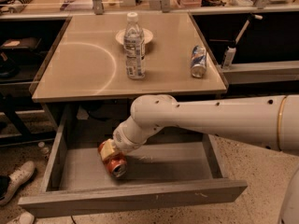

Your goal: Place coke can into top drawer

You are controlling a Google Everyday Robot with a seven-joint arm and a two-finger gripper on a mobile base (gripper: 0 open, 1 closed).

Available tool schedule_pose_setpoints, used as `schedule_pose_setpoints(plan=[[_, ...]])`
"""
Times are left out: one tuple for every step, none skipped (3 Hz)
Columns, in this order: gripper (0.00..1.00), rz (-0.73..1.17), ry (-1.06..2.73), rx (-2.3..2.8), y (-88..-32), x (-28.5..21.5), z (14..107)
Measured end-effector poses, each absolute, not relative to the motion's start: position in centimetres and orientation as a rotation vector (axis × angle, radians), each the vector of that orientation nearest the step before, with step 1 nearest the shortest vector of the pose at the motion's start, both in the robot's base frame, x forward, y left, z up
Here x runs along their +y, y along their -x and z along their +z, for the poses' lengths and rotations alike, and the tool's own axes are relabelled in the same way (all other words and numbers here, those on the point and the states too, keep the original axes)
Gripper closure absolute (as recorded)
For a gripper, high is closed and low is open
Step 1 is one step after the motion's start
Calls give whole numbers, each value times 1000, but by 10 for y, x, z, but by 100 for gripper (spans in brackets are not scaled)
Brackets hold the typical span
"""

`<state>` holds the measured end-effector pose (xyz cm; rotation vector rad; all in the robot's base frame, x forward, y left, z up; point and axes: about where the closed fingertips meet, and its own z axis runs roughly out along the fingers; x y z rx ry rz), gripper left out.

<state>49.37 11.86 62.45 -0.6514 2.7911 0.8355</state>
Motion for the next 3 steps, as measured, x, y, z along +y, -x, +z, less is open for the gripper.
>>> schedule_pose_setpoints(plan=[[11, 835, 651, 2791, -494, 119, 624], [0, 836, 652, 2791, -493, 119, 624], [0, 836, 652, 2791, -493, 119, 624]])
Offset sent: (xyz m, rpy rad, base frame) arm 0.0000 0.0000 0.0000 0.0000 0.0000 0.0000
